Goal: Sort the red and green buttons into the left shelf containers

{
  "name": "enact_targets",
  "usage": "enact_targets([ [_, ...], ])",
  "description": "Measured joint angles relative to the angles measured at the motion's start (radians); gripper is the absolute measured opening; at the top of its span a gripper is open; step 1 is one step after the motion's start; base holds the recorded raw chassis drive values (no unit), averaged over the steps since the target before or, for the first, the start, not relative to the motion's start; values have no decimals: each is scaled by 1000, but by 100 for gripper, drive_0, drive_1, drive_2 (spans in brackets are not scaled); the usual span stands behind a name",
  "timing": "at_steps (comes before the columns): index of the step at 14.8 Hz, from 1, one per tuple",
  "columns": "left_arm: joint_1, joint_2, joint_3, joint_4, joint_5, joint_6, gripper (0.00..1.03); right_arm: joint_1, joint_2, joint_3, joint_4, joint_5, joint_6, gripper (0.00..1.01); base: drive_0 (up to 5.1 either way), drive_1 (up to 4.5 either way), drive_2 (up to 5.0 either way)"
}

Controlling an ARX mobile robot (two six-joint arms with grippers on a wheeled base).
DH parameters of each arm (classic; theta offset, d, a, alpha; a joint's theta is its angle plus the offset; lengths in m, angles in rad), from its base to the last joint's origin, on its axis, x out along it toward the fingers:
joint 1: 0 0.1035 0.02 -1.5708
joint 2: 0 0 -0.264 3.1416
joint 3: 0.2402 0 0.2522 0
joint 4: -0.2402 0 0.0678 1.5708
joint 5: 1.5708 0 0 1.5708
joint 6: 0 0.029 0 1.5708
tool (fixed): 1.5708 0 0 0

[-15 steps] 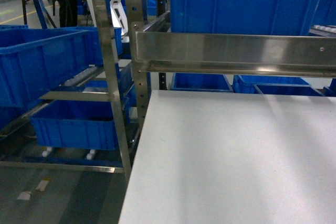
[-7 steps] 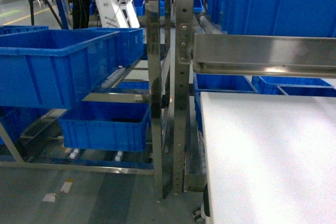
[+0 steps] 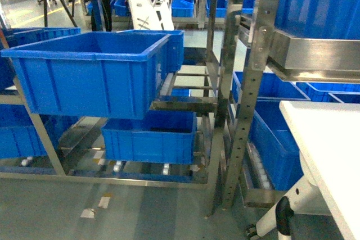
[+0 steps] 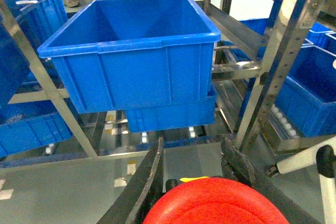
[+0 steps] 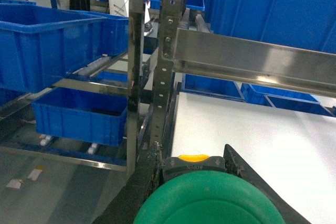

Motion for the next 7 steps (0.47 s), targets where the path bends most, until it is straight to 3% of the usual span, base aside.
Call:
enact_targets([
  [7,1,0,0,1,-1,0,29,0,0,0,2,0,0,28,-499,242,242],
])
